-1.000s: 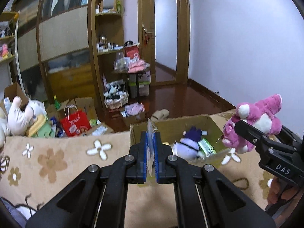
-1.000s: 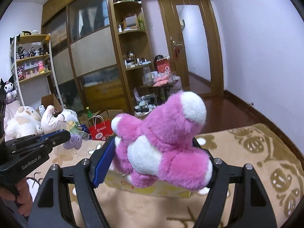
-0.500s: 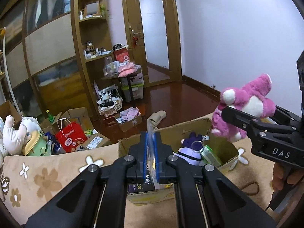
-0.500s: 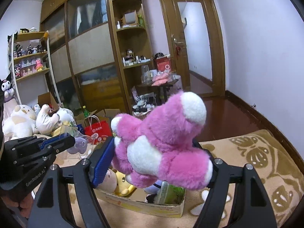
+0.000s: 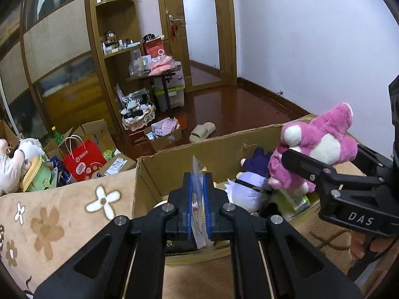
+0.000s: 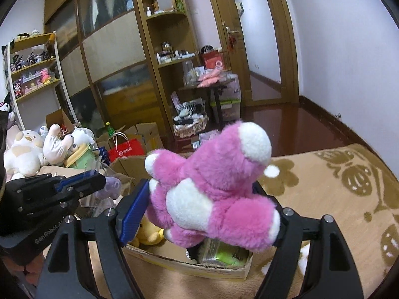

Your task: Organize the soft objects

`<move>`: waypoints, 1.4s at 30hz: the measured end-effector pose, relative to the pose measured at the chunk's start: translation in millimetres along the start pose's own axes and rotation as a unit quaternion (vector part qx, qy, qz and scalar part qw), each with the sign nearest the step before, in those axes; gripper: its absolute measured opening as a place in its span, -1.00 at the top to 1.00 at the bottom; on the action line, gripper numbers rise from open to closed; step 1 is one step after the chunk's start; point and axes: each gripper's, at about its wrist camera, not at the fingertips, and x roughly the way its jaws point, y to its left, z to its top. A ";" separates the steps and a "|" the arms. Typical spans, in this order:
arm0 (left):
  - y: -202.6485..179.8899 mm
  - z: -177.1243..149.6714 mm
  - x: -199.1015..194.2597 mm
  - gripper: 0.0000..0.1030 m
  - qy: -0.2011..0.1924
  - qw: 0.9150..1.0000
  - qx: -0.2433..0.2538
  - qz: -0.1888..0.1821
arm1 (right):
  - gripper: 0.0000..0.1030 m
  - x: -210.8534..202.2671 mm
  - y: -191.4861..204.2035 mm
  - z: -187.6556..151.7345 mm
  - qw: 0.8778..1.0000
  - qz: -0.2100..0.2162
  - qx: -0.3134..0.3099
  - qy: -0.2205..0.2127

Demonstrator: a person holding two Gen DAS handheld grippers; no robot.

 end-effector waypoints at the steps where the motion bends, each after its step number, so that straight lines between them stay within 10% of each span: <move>1: 0.5 -0.4 1.2 0.83 0.002 1.000 -0.001 -0.001 | -0.61 2.7 -1.2 -1.9 1.000 0.001 0.003 0.003; 42: 34.6 -4.1 -29.1 -0.28 0.030 0.997 -0.054 0.052 | -1.00 -38.9 7.2 -6.9 1.000 -0.016 -0.014 -0.015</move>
